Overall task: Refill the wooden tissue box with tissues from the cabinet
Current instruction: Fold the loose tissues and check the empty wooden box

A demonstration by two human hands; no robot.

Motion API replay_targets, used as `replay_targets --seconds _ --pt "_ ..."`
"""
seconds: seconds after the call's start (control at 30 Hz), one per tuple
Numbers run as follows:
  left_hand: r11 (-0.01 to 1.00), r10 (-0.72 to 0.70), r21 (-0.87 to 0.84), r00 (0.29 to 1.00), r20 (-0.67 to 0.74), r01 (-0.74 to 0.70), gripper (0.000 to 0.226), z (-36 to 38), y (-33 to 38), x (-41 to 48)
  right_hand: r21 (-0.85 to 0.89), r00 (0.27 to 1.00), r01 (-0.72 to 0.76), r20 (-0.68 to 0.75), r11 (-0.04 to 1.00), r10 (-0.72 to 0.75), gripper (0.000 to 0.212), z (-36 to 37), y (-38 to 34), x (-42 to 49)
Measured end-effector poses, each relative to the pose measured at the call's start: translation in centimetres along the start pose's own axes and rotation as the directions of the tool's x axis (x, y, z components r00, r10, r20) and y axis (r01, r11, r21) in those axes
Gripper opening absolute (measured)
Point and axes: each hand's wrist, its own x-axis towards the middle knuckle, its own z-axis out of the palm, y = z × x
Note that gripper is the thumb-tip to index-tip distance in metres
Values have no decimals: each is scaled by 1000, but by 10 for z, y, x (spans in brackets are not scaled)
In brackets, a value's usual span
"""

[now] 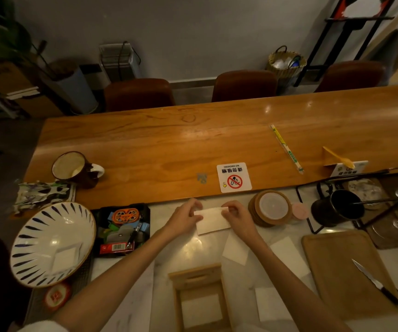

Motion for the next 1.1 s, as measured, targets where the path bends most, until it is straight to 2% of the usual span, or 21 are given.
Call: replay_targets --seconds 0.07,0.17,0.3,0.43,0.53,0.63,0.73,0.9,1.0,1.1 --pt "996 -31 -89 999 19 32 18 -11 14 -3 195 997 -80 22 978 77 19 -5 -9 -7" --pt "974 -117 -187 991 62 127 21 -25 44 -11 330 983 -169 129 929 133 28 -17 -19 -13" --pt "966 -199 -133 968 155 220 18 -28 87 -30 288 976 -192 158 938 151 25 -40 -29 -22" --pt "967 -190 -173 982 8 188 11 -7 136 -46 346 977 -192 157 918 145 29 -69 -29 -34" --pt "949 -214 -244 976 -38 199 11 28 158 -67 336 973 -184 198 924 122 32 -93 -21 -46" --pt "920 -228 -347 970 -90 184 8 77 162 -92 283 965 -178 236 942 111 27 -112 -11 -63" --pt "881 -292 -421 948 -125 216 5 121 150 -104 183 976 -153 181 971 120 20 -121 5 -72" --pt "920 -343 -273 916 -207 282 10 168 127 -99 -86 989 -45 139 995 57 18 -120 45 -66" --pt "926 -359 -223 896 -261 306 23 179 124 -90 -261 983 84 179 962 -38 12 -109 51 -61" --pt "932 -361 -149 875 -323 330 26 179 120 -79 -335 967 191 226 923 -118 11 -92 50 -52"
